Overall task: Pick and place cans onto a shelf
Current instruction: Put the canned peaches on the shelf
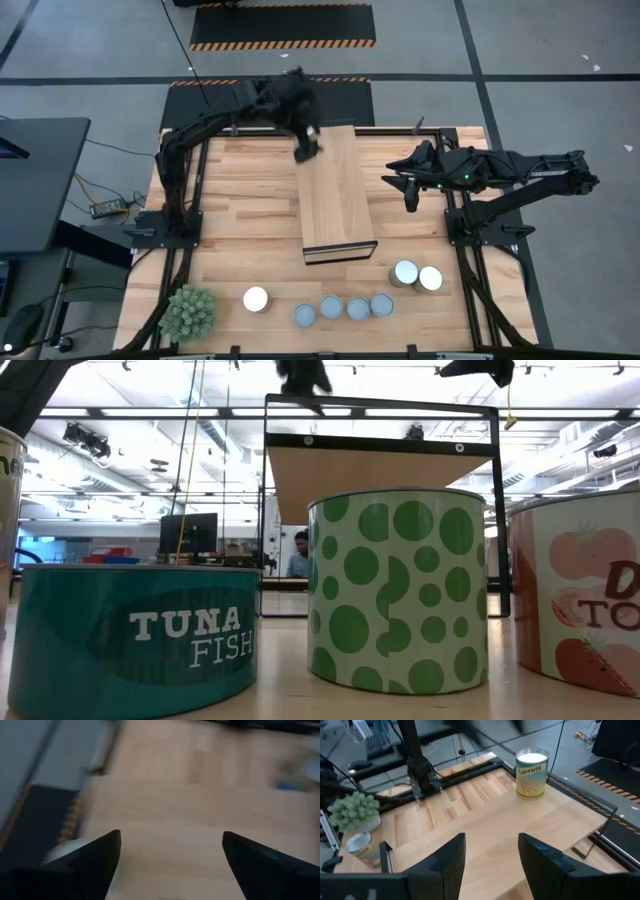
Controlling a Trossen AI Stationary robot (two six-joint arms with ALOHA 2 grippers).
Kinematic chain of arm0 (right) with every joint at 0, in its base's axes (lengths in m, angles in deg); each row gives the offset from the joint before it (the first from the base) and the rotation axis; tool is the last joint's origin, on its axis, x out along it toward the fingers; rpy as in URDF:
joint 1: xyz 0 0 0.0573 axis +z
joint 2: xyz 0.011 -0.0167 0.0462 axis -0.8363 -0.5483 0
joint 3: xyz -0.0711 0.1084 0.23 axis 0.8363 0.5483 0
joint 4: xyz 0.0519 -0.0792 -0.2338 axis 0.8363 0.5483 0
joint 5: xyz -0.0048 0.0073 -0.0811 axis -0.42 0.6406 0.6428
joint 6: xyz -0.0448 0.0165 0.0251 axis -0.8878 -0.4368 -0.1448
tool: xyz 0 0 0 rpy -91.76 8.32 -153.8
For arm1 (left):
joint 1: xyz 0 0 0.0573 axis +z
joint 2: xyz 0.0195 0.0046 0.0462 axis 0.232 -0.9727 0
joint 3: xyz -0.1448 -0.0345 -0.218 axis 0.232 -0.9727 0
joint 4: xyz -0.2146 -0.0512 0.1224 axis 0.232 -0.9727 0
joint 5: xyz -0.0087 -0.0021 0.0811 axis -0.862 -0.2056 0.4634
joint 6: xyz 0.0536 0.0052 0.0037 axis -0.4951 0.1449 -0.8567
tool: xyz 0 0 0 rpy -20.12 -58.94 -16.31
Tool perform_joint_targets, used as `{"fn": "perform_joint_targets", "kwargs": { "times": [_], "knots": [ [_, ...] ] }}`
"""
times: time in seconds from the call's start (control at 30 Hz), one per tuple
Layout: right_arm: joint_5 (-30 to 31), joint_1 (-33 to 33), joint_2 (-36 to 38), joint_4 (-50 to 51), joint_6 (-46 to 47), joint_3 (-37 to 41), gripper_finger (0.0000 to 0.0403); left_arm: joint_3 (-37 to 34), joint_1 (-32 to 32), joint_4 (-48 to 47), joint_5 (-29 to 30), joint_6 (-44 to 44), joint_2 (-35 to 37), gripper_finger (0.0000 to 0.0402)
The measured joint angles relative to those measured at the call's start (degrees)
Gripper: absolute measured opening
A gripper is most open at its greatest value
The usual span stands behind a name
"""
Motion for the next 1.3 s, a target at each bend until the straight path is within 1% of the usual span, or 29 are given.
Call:
{"fn": "perform_joint_targets", "kwargs": {
  "times": [0.1, 0.33, 0.4, 0.57, 0.67, 0.73, 0.87, 1.0, 1.17, 1.3],
  "knots": [
    [-2.4, 0.0, 0.2, 2.3, 0.0, 0.0, 0.0190, 1.6, -4.6, -4.0, -2.5, -0.9, 0.0, 0.0354],
    [-9.2, 0.0, 1.8, 4.7, 0.6, 0.0, 0.0190, 2.0, -16.5, -11.8, -2.2, 3.7, 0.0, 0.0354],
    [-10.0, 0.3, 2.4, 5.6, 0.6, 0.0, 0.0190, 2.0, -19.7, -13.4, -1.4, 7.0, 0.0, 0.0354],
    [-9.9, 0.5, 4.2, 8.7, 0.6, 0.0, 0.0190, 2.0, -27.8, -17.7, -1.1, 16.7, 0.0, 0.0354],
    [-9.5, 0.5, 5.0, 9.1, 0.6, 0.0, 0.0190, 2.0, -33.3, -18.0, -1.1, 22.2, 0.0, 0.0354],
    [-8.8, 0.5, 5.5, 9.0, 0.4, 0.0, 0.0190, 1.9, -36.7, -17.6, 0.5, 25.9, 0.0, 0.0354],
    [-6.7, 0.4, 5.8, 9.1, -1.3, 0.0, 0.0190, 1.3, -42.3, -17.5, 6.3, 33.4, 0.0, 0.0354],
    [-6.6, 0.3, 5.9, 9.1, -3.7, 0.0, 0.0190, -0.3, -46.5, -17.6, 8.5, 40.8, 0.0, 0.0352],
    [-6.6, 0.0, 5.9, 9.1, -4.1, 0.0, 0.0190, -3.6, -52.2, -18.0, 12.8, 46.9, 0.0, 0.0330],
    [-6.7, 0.0, 5.9, 9.1, -3.0, 0.0, 0.0190, -7.2, -56.2, -17.2, 13.4, 51.0, 0.0, 0.0306]
  ]
}}
